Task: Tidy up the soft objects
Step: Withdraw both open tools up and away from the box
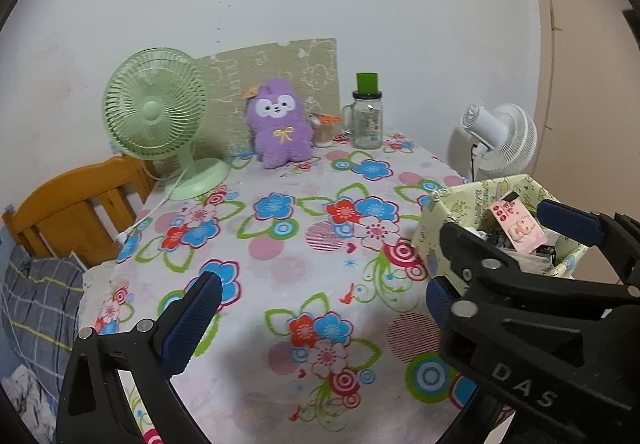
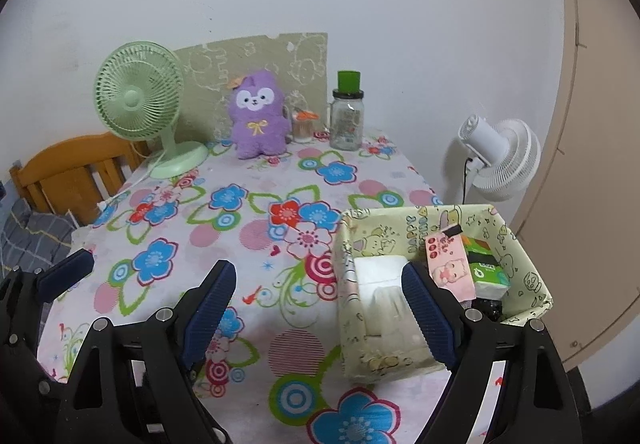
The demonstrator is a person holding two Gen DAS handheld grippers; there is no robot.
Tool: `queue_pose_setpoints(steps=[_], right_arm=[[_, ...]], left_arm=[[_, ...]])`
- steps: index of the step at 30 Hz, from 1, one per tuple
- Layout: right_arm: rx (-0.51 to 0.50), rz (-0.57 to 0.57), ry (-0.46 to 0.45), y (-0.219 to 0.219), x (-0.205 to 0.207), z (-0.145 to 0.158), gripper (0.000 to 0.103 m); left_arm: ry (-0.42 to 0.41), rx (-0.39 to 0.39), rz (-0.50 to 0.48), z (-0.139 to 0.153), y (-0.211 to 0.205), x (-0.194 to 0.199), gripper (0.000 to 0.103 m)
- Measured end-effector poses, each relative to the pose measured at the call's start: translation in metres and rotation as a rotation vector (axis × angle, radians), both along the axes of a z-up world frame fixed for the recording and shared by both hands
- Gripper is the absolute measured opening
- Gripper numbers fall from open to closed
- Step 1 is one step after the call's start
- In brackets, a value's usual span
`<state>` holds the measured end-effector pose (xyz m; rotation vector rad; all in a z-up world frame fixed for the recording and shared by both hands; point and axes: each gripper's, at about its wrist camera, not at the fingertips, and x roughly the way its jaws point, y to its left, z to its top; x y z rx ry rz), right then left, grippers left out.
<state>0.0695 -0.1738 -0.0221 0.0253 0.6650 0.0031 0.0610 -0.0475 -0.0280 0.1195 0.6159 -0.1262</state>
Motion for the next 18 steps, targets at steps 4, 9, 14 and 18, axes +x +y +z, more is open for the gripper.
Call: queue_pose_setpoints(steps=[4, 9, 14, 18], right_arm=[[-0.002, 0.014, -0.026, 0.006, -0.010, 0.005, 0.087], [-0.011, 0.032, -0.048, 0.014, -0.019, 0.010, 0.087], [-0.013, 0.043, -0.078, 0.017, -0.031, 0.017, 0.088], [-0.011, 0.047, -0.096, 0.016, -0.039, 0.020, 0.091]], left_arm=[[-0.006, -0.018, 0.039, 0.002, 0.014, -0.007, 0.103], [-0.012, -0.041, 0.090, 0.003, 0.029, -0.014, 0.103], [-0.032, -0.046, 0.117, 0.007, 0.039, -0.026, 0.103], [-0.047, -0.039, 0.134, 0.012, 0.043, -0.036, 0.103]])
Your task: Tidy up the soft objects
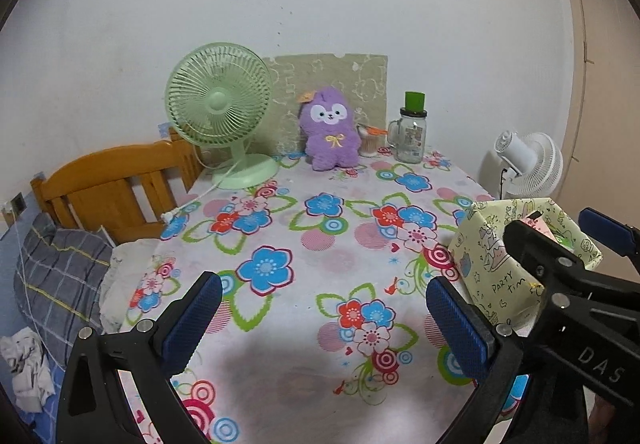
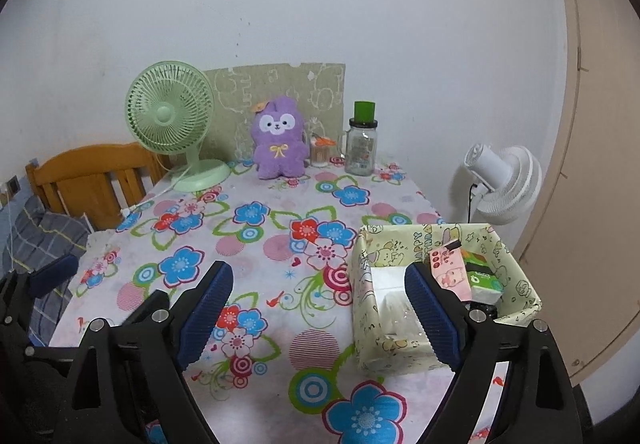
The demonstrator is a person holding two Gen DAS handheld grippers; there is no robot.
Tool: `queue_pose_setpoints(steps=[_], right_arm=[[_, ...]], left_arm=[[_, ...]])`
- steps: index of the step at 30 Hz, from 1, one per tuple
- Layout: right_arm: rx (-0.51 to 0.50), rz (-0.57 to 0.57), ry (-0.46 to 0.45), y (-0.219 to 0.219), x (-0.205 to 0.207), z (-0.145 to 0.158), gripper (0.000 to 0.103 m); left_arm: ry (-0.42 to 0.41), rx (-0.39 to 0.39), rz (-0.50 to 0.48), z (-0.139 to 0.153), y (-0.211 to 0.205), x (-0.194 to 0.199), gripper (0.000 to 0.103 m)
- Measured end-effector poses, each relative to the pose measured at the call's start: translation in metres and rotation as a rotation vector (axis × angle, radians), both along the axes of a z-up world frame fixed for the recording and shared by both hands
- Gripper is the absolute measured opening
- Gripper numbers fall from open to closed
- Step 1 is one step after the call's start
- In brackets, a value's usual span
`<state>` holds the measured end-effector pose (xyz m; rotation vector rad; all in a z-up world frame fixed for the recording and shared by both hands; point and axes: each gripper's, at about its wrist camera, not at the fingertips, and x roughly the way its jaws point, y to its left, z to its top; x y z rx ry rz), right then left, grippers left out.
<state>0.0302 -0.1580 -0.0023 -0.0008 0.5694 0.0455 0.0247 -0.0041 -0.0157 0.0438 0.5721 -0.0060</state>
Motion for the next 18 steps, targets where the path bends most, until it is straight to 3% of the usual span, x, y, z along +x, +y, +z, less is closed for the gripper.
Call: queue_pose_setpoints(steps=[18], right_arm=[[0.024, -0.015, -0.073, -0.013, -0.034, 0.008, 0.098]], left_arm=[[-0.051, -0.009, 0.062, 0.010, 0.013, -0.031, 0.103]])
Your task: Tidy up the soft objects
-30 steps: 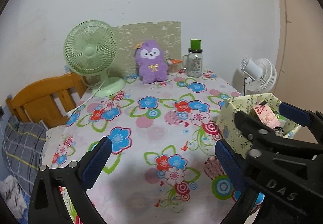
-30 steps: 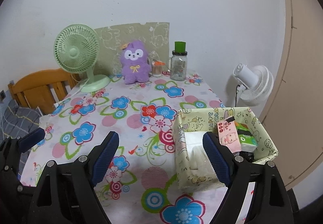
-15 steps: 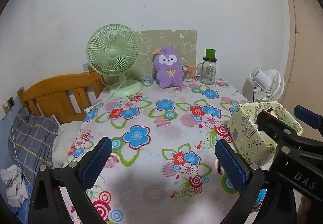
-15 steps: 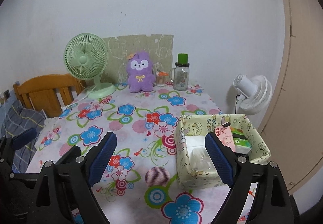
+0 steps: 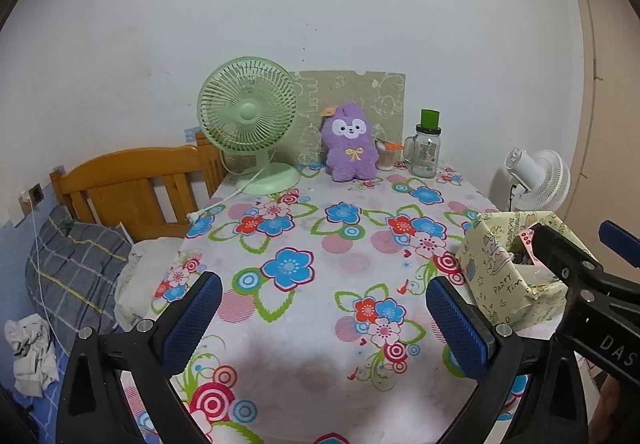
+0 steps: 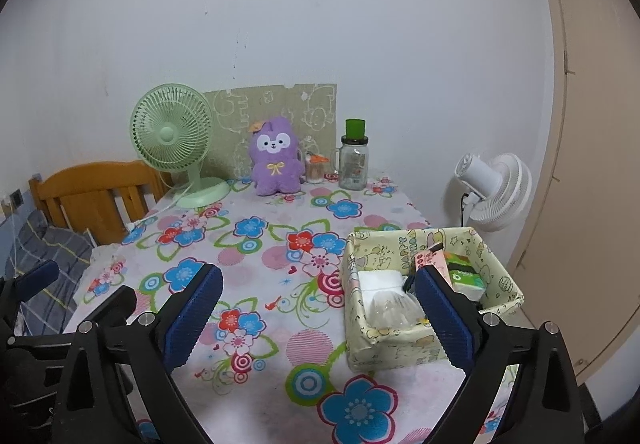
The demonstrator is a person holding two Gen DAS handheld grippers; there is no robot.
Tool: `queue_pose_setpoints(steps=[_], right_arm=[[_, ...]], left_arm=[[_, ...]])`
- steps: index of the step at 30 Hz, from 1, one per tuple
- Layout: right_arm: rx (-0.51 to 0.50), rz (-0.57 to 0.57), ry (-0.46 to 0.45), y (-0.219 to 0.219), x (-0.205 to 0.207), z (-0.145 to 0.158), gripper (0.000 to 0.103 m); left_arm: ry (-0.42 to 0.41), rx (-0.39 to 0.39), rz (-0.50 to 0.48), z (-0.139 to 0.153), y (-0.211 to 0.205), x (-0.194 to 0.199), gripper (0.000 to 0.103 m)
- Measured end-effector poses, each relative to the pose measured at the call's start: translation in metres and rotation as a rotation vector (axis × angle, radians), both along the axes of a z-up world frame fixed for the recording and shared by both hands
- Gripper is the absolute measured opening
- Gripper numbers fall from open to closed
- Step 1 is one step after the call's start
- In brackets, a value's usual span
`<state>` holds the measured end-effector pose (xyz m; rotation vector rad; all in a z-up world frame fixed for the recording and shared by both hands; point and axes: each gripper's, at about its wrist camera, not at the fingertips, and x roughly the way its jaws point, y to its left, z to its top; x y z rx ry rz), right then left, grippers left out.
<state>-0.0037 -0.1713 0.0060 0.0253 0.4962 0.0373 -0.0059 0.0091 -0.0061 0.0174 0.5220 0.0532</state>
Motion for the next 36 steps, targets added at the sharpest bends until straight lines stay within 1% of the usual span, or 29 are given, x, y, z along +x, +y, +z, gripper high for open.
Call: queue_pose_setpoints(steps=[5, 12, 22, 36], right_arm=[[0.009, -0.009, 0.001, -0.003, -0.002, -0.001, 0.099], [0.017, -0.011, 0.002, -0.002, -0.002, -0.003, 0.099], [0.010, -0.005, -0.008, -0.004, -0.004, -0.004, 0.099], [0.009, -0.004, -0.013, -0.002, -0.004, -0.003, 0.099]], left_arm=[[0.004, -0.022, 0.014, -0.001, 0.008, -0.001, 0.103], [-0.008, -0.031, 0.013, 0.003, 0.009, -0.002, 0.103], [-0.023, -0.031, 0.032, 0.006, 0.013, -0.004, 0.103], [-0.022, -0.022, 0.022, 0.006, 0.010, -0.004, 0.103]])
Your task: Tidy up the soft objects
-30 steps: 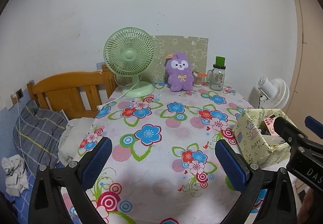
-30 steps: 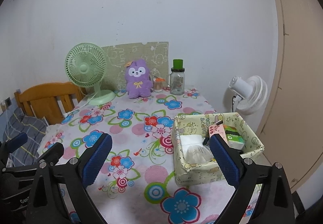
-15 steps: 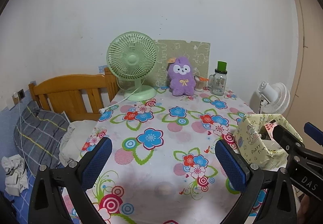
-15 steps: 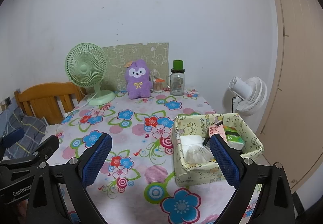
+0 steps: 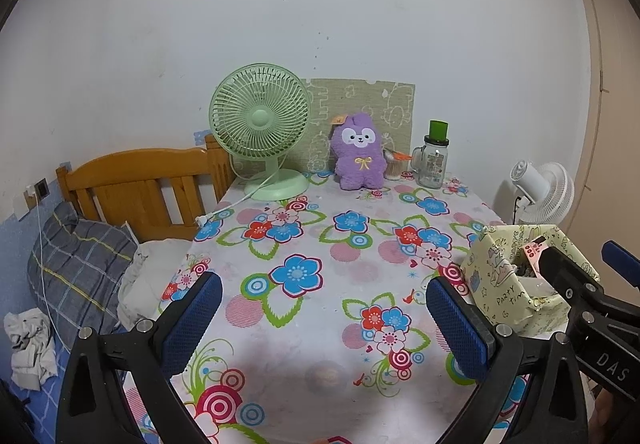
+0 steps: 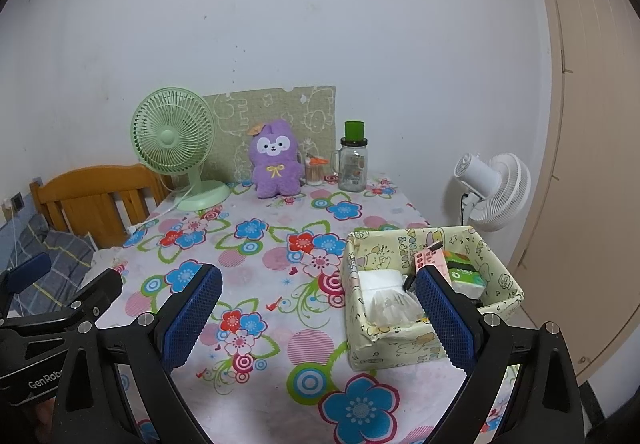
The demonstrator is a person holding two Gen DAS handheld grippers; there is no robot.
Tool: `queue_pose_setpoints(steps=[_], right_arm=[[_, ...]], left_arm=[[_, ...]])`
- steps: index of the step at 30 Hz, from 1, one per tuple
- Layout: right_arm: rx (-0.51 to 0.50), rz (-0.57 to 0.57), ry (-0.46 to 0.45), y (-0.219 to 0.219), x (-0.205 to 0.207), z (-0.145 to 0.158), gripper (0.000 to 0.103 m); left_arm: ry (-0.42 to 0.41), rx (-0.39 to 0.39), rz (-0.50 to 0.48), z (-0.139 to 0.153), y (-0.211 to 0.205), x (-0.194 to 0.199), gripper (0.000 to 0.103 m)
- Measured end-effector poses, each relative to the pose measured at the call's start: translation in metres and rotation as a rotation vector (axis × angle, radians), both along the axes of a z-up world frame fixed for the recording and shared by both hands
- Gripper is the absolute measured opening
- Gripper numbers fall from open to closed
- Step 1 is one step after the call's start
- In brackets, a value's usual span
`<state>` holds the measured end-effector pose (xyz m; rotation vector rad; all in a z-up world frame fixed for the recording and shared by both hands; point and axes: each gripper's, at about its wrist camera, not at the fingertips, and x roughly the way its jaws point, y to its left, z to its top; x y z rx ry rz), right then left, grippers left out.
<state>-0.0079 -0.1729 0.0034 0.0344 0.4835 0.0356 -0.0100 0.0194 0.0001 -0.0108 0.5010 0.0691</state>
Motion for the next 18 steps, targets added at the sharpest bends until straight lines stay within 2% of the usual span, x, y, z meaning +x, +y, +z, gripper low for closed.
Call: queue_pose_setpoints(steps=[18], right_arm=[[-0.002, 0.011, -0.024, 0.0020, -0.0015, 0.0026, 0.099]], left_arm=[[-0.012, 0.001, 0.001, 0.0003, 0.0016, -0.0005, 0.103]])
